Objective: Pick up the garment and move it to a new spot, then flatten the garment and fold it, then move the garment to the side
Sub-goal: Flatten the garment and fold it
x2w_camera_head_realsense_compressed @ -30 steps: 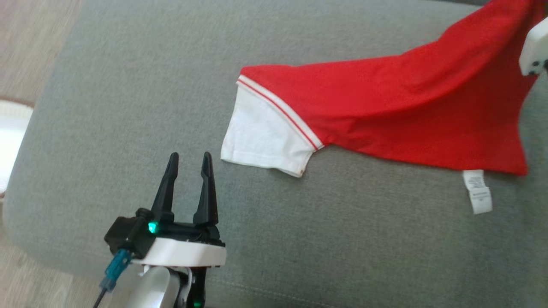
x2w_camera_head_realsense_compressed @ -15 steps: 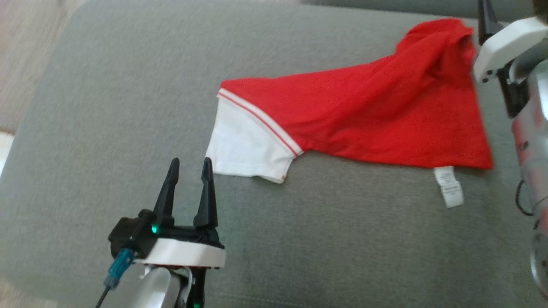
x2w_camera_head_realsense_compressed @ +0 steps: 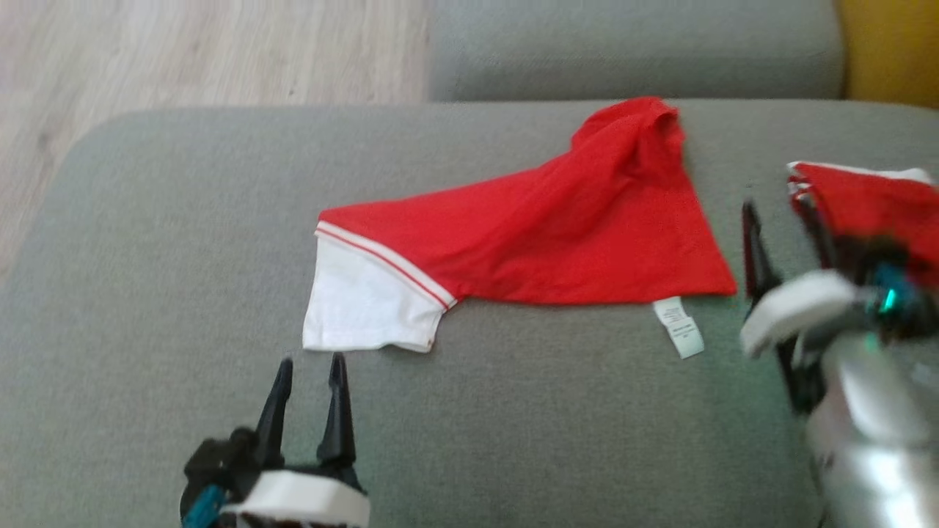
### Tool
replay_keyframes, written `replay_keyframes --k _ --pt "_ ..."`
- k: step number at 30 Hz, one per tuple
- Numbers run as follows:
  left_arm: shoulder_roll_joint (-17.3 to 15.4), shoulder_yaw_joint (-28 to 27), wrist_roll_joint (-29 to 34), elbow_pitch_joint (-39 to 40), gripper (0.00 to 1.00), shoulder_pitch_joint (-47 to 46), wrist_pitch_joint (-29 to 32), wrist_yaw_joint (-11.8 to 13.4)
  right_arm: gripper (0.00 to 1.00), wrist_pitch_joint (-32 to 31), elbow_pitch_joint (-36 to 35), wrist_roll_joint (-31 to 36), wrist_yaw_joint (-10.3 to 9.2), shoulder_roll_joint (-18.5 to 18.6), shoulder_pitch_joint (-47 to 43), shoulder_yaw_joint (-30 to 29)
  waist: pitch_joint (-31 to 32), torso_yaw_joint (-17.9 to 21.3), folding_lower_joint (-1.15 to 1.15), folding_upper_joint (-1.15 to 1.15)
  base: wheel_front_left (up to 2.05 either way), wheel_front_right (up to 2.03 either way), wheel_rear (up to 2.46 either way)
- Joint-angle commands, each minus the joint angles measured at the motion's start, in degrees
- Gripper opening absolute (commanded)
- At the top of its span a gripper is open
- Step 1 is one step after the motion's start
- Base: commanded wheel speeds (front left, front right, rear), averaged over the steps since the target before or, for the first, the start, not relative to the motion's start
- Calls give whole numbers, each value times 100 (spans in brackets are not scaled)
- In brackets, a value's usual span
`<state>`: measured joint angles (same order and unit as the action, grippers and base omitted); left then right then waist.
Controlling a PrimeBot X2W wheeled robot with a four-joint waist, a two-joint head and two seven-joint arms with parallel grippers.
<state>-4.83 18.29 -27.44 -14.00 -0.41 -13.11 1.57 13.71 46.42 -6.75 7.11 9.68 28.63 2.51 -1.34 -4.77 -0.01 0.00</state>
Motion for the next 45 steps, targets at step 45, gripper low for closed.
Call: replay_keyframes --k 45 --pt "-413 -212 -100 354 100 308 202 333 100 -706 -3608 -369 37 -680 -3185 -161 504 57 1 0 0 0 0"
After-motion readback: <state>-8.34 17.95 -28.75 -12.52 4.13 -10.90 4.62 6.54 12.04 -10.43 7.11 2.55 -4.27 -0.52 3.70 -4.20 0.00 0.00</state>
